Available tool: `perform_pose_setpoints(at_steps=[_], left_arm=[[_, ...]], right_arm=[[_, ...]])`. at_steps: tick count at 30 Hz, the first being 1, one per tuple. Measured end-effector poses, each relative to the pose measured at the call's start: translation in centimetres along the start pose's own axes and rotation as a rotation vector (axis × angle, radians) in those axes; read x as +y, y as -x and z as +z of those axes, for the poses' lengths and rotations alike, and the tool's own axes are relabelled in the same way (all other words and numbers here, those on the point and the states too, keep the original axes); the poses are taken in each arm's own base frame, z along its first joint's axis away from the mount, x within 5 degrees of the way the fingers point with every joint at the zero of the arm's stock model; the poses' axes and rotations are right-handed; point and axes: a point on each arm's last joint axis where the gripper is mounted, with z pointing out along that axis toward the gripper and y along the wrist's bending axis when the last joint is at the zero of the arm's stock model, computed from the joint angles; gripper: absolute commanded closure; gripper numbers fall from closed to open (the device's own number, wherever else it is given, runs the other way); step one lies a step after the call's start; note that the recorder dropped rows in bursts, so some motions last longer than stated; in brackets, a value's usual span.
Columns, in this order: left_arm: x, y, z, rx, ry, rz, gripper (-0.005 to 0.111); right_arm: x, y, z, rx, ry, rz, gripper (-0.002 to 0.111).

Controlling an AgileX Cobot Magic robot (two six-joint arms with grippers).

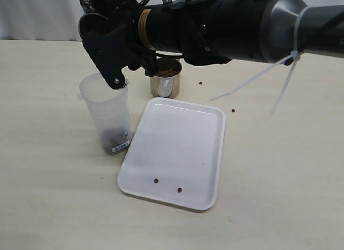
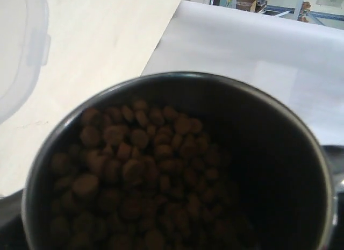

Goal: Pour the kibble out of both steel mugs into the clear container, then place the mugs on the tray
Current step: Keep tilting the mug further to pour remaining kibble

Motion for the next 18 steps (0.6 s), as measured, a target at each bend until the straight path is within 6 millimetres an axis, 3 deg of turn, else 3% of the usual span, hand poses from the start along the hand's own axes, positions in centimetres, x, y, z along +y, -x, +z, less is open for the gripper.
perform_pose_setpoints(at_steps=[18], left_arm=[[0.00, 0.00, 0.00, 0.000, 0.000, 0.000, 0.107]], right_arm=[[-0.07, 0.40, -0.01, -0.004, -0.001, -0.056, 0.103]])
